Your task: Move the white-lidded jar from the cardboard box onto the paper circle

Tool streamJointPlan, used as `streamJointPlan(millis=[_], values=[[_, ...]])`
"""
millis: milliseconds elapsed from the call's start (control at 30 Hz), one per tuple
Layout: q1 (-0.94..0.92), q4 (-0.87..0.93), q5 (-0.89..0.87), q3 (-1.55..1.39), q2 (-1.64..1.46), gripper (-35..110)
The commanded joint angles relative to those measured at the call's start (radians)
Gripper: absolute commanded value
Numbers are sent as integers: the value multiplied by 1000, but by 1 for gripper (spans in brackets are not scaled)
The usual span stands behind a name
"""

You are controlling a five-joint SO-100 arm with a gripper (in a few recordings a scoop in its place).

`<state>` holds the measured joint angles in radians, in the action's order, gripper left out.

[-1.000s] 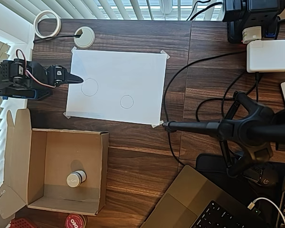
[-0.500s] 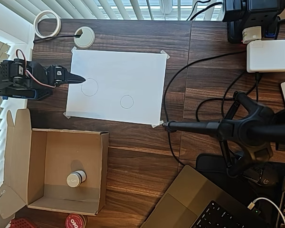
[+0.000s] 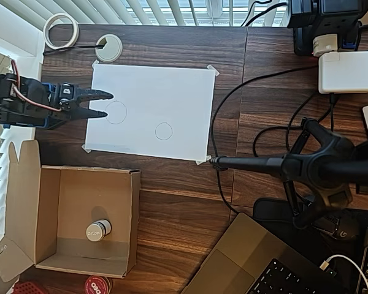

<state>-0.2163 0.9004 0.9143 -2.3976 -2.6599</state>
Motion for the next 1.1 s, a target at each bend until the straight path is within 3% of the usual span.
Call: streamJointPlan(millis=[0,500,700,1067], values=[[-176,-58,186,371,284,37],[-815,-518,776,442,796,35],[-887,-716,845,528,1062,36],[-913,-788,867,678,1295,45]])
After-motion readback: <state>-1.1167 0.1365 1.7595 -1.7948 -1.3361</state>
